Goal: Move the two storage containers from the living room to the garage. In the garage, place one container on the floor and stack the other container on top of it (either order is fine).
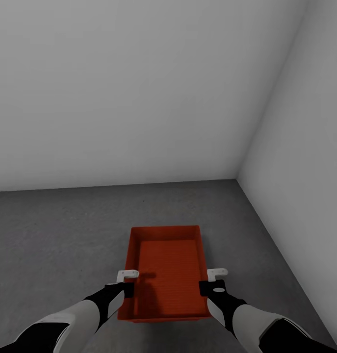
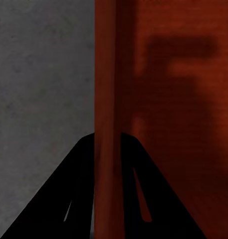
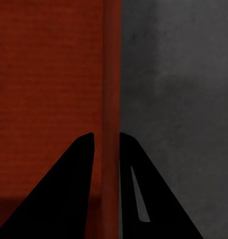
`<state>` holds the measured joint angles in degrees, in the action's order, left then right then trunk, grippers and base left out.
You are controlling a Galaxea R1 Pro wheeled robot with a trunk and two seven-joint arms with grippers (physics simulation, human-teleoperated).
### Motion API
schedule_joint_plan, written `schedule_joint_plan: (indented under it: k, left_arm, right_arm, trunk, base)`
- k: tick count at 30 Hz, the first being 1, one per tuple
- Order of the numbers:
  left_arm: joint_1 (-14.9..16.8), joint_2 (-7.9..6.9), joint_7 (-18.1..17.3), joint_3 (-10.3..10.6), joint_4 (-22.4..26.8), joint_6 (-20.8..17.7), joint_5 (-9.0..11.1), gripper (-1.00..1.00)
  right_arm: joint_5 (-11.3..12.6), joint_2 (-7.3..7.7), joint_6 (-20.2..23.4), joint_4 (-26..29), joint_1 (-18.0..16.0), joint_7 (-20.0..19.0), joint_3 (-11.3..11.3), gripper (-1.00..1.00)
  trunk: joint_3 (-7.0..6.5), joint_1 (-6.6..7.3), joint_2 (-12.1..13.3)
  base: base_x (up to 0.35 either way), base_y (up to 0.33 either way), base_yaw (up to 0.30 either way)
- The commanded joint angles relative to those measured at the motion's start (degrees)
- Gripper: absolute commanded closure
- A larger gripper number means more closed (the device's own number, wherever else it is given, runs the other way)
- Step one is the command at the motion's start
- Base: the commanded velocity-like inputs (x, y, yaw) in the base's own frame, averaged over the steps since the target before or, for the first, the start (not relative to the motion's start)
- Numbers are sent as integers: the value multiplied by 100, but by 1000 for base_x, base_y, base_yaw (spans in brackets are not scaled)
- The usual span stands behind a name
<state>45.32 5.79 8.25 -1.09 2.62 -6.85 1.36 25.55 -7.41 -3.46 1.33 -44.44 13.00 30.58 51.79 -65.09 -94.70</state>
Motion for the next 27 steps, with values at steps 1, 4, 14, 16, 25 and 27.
schedule_joint_plan:
  k: [1,4,14,16,25,27]
  left_arm:
    - [-1,-78,42,-38,37,-10,-10,100]
    - [-2,-78,44,-37,37,-10,-24,100]
    - [-2,-78,-13,-33,37,-18,-39,100]
    - [-4,-78,-5,-33,37,-18,-39,100]
    - [-2,-77,-17,-37,47,-25,-31,-100]
    - [-2,-78,-23,-39,48,-21,-30,-100]
  right_arm:
    - [22,17,-30,7,-3,18,-88,100]
    - [16,13,-33,10,-3,18,-88,100]
    - [12,18,20,8,-3,18,-88,100]
    - [13,20,20,8,-3,18,-88,100]
    - [19,20,25,7,-3,11,-79,-100]
    - [20,20,23,7,-3,10,-79,-100]
  trunk:
    - [4,-1,-1]
    - [4,-1,-1]
    - [4,-1,-1]
    - [4,-1,-1]
    - [4,-1,-1]
    - [4,-1,-1]
  base:
    - [0,0,0]
    - [0,0,0]
    - [0,0,0]
    - [0,0,0]
    - [0,0,0]
    - [0,0,0]
